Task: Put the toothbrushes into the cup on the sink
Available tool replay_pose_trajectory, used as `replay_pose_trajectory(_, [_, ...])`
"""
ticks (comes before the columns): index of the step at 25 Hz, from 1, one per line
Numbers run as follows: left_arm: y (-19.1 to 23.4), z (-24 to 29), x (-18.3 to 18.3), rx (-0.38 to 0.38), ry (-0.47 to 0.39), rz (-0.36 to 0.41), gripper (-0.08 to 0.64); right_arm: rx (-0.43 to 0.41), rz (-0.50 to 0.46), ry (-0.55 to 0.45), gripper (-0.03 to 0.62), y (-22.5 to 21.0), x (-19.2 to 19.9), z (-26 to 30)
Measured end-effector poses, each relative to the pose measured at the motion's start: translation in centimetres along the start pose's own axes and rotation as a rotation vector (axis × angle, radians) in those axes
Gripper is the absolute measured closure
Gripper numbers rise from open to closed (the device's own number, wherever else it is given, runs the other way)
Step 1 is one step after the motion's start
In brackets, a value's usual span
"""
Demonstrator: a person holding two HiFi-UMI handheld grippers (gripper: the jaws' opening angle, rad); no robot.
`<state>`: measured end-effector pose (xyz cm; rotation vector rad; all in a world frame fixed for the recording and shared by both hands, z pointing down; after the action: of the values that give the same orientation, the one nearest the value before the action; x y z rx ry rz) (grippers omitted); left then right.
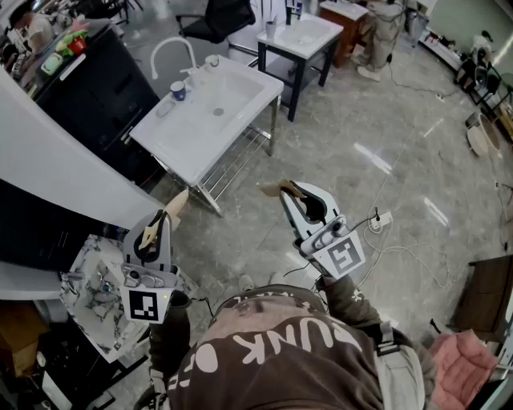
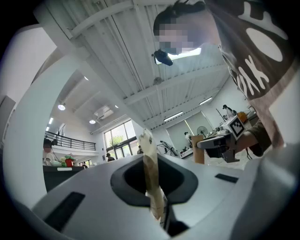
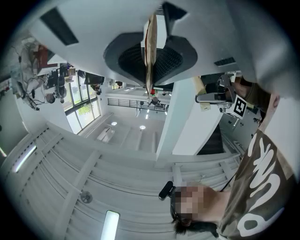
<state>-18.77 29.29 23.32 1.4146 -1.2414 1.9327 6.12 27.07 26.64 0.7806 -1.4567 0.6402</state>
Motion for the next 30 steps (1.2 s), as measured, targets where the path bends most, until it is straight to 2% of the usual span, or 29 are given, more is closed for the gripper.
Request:
replay_pose_trajectory(21, [-1.0, 3.5, -0.9, -0.009, 0.012, 0.002, 0.544, -0.025, -0.005, -0.001, 0.528, -3.3, 0.4, 0.3])
replay_pose_trajectory(30, [-4.1, 5.9, -1.9, -0.014, 0.024, 0.010, 0.544, -0.044, -0.007, -0.010, 0.528, -6.6, 0.7, -1.3])
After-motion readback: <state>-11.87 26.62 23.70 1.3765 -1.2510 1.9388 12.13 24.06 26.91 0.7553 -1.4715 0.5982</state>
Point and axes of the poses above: the fingertips, and each gripper's own axes: z forward along the fingers, y to its left, x out of its underside, the point moved 3 cm from there along -z, backward along the fingers, and after that the axes turned 15 degrees about y, right-handed, at the moved point
